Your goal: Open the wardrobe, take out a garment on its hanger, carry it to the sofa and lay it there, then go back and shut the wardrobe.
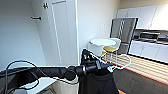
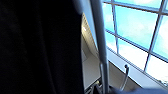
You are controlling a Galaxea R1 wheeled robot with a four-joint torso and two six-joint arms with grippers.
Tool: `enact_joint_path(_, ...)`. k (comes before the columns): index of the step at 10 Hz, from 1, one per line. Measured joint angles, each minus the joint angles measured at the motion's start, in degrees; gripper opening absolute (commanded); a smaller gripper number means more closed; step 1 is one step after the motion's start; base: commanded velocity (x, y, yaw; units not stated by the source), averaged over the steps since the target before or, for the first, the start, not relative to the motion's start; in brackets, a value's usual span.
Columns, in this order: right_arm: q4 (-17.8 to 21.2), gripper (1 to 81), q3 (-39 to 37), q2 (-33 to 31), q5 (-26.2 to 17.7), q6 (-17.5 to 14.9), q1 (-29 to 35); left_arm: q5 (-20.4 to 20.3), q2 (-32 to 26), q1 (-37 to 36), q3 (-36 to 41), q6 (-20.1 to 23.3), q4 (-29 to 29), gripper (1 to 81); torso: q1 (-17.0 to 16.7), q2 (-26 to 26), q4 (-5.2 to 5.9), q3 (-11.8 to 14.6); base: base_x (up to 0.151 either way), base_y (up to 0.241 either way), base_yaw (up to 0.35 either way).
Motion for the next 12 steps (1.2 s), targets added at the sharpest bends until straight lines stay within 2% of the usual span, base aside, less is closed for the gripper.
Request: enact_joint_path(12,0.0,81.1,0.0,0.0,0.0,0.0,-0.2,0.4,0.5,0.0,-0.1,0.0,0.1,1.0,0.0,0.0,0.0,0.0,0.0,0.0,-0.277)
